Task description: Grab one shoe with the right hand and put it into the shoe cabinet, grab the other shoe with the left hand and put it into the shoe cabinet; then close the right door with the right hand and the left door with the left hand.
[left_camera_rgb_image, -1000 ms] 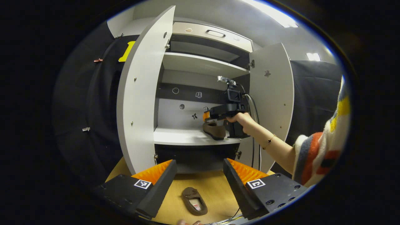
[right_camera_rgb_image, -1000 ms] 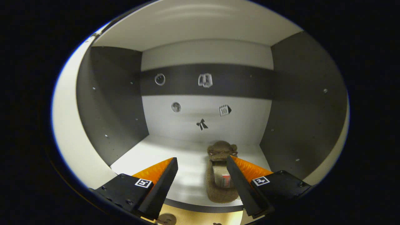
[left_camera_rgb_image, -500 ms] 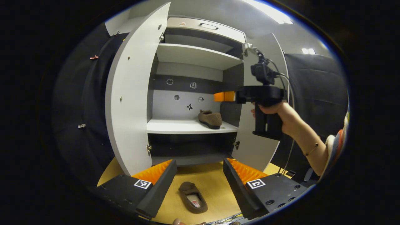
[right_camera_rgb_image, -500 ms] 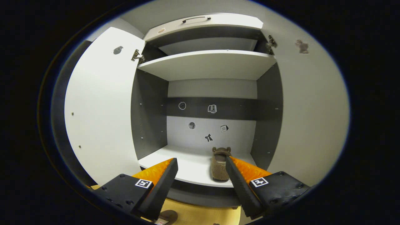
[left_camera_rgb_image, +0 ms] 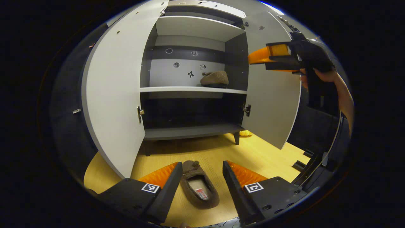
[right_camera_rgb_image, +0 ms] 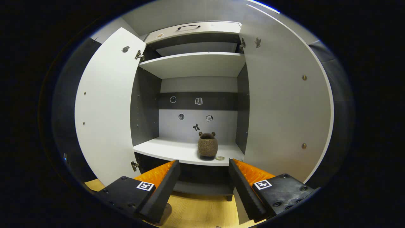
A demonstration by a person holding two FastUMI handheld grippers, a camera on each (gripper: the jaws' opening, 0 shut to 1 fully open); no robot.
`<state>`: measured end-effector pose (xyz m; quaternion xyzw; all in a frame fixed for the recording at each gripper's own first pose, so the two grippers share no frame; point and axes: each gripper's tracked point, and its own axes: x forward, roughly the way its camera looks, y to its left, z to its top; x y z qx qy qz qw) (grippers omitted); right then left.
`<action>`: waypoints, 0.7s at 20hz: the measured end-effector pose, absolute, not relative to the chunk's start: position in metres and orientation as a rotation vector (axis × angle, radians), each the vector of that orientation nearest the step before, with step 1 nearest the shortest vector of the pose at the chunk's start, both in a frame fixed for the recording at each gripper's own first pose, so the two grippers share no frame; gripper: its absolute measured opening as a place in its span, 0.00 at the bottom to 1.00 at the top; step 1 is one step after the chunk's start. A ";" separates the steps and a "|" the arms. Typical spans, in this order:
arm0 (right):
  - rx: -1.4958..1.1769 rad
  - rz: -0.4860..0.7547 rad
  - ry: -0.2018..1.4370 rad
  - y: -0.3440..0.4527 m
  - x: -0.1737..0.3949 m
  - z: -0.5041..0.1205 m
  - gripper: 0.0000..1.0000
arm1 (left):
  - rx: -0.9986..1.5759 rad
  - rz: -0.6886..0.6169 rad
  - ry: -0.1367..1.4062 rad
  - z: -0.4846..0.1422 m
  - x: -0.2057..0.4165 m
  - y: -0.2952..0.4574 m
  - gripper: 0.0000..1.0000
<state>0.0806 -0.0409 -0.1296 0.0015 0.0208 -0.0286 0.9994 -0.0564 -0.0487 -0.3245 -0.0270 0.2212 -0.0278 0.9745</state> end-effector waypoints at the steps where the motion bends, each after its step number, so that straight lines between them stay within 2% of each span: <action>1: 0.010 -0.065 0.044 -0.044 0.078 -0.137 0.98 | -0.076 -0.046 0.472 -0.343 -0.053 -0.048 0.79; 2: 0.015 -0.070 0.049 -0.047 0.077 -0.145 0.95 | -0.102 -0.038 0.494 -0.363 -0.052 -0.047 0.77; 4: 0.017 -0.077 0.054 -0.052 0.080 -0.161 0.98 | -0.143 -0.012 0.526 -0.394 -0.048 -0.044 0.75; 6: 0.019 -0.078 0.074 -0.055 0.083 -0.179 0.95 | -0.149 0.038 0.536 -0.415 -0.043 -0.030 0.69; 9: 0.010 -0.081 0.110 -0.059 0.083 -0.201 0.98 | -0.139 0.072 0.570 -0.444 -0.034 -0.019 0.59; 11: 0.002 -0.063 0.116 -0.054 0.087 -0.209 0.98 | -0.160 0.081 0.574 -0.456 -0.025 -0.014 0.58; 14: -0.049 -0.039 0.144 -0.048 0.094 -0.226 0.98 | -0.176 0.098 0.573 -0.465 -0.015 -0.007 0.49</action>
